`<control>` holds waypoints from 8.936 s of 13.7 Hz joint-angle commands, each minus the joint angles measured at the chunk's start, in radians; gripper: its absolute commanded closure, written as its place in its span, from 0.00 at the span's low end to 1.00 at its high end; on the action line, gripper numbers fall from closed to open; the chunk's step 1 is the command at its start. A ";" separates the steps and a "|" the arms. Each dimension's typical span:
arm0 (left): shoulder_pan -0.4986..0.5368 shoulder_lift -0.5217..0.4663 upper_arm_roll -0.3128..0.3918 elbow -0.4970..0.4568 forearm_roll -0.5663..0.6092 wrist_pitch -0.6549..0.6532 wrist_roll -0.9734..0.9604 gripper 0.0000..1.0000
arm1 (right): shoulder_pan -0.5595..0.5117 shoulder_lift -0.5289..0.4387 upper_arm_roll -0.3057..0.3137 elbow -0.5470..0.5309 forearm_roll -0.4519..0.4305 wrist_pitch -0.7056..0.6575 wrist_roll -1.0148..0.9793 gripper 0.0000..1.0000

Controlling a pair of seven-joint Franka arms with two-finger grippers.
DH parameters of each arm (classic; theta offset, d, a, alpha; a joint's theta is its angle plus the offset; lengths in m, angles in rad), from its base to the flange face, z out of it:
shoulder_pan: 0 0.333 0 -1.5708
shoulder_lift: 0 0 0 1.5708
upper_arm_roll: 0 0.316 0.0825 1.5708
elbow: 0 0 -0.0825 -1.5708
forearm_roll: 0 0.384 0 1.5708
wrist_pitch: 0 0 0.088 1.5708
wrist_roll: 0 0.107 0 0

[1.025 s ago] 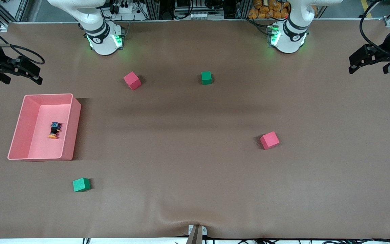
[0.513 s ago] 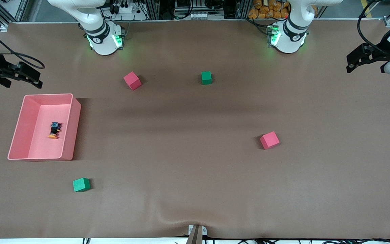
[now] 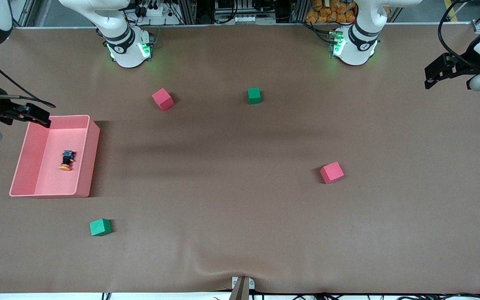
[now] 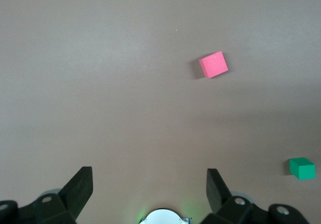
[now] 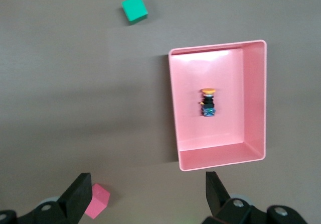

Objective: Place and upright button with both arms
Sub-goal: 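Reach the right gripper into the pink tray over the yellow button, then close the right gripper on the button's base and lift it, then carry the button with the right gripper to the table's middle, then lower the button onto the table and open the right gripper, then withdraw the right gripper while the left gripper reaches the button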

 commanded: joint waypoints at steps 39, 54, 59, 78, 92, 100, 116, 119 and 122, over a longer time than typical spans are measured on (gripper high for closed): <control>-0.007 0.030 -0.024 0.014 0.005 -0.007 -0.010 0.00 | -0.389 0.334 0.013 -0.683 -0.007 1.088 -0.425 0.17; 0.019 -0.001 -0.015 0.023 0.000 -0.009 0.006 0.00 | -0.345 0.303 0.022 -0.311 0.004 0.545 -0.449 1.00; 0.028 0.012 -0.015 0.003 -0.008 0.013 0.007 0.00 | -0.235 0.305 0.020 -0.129 0.067 0.310 -0.341 1.00; 0.105 -0.002 -0.013 -0.060 -0.012 0.022 0.001 0.00 | 0.675 0.690 0.017 0.186 0.257 0.692 0.496 1.00; 0.091 0.007 -0.038 -0.080 -0.012 0.033 -0.010 0.00 | 0.835 0.834 0.008 0.218 0.211 0.804 0.511 0.00; 0.096 0.009 -0.042 -0.080 -0.009 0.033 -0.006 0.00 | 0.815 0.758 -0.154 0.254 0.214 0.766 0.496 0.00; 0.085 0.091 -0.169 -0.080 -0.009 0.074 -0.072 0.00 | 0.103 0.253 -0.034 0.288 0.210 0.042 0.364 0.00; 0.085 0.140 -0.211 -0.080 -0.011 0.071 -0.089 0.00 | 0.060 0.163 -0.006 0.271 0.130 -0.052 0.358 0.00; 0.053 0.212 -0.272 -0.066 -0.012 0.079 -0.115 0.00 | 0.017 -0.020 0.035 0.077 0.128 -0.008 0.356 0.00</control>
